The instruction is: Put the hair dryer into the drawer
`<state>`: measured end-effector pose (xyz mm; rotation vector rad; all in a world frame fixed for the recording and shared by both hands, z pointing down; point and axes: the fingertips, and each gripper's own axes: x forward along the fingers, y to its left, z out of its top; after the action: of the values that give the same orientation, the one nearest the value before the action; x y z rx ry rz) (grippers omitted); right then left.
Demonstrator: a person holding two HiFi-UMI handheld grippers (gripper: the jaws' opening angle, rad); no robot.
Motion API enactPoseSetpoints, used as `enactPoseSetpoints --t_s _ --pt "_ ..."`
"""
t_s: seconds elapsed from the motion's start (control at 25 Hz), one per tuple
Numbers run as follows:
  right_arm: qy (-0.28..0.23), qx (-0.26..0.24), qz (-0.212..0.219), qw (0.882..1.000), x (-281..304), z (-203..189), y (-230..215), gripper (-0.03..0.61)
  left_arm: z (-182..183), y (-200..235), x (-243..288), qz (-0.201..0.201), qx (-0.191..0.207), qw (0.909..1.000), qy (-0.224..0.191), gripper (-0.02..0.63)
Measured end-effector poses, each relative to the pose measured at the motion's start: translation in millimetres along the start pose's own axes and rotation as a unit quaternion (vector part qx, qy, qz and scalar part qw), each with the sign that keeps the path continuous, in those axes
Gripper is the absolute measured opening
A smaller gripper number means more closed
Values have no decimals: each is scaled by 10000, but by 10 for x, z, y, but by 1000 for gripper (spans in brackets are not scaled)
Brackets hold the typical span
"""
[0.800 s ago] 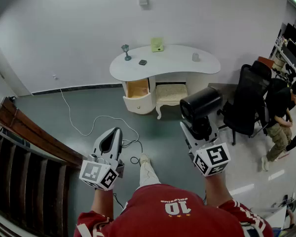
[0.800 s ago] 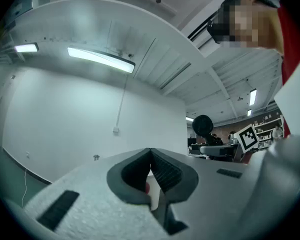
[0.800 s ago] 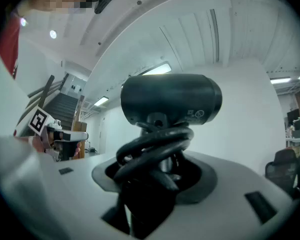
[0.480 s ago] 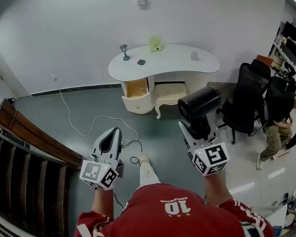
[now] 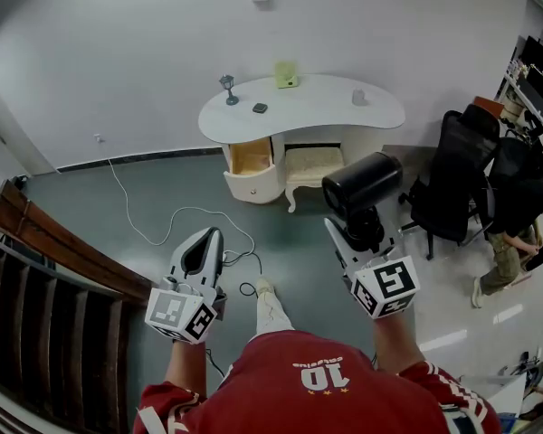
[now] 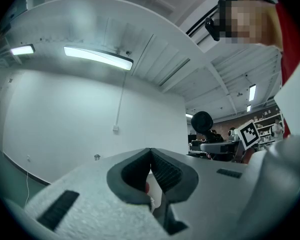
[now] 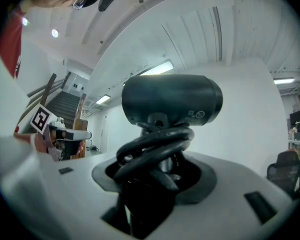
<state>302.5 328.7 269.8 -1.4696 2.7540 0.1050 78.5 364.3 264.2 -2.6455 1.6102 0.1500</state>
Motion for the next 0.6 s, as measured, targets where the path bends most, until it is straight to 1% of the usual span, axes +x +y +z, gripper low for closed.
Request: enactPoseSetpoints --t_s 0.28,0.48,0.6 --pt "58 100 168 9998 343 -46 -39 236 -15 228 201 64 -18 10000 60 -2" --pt "55 125 220 9997 735 -71 -109 238 -89 528 414 143 5 9999 91 -2" --pt "-43 116 285 9995 1060 -42 -149 238 -143 810 603 215 77 9997 102 -2"
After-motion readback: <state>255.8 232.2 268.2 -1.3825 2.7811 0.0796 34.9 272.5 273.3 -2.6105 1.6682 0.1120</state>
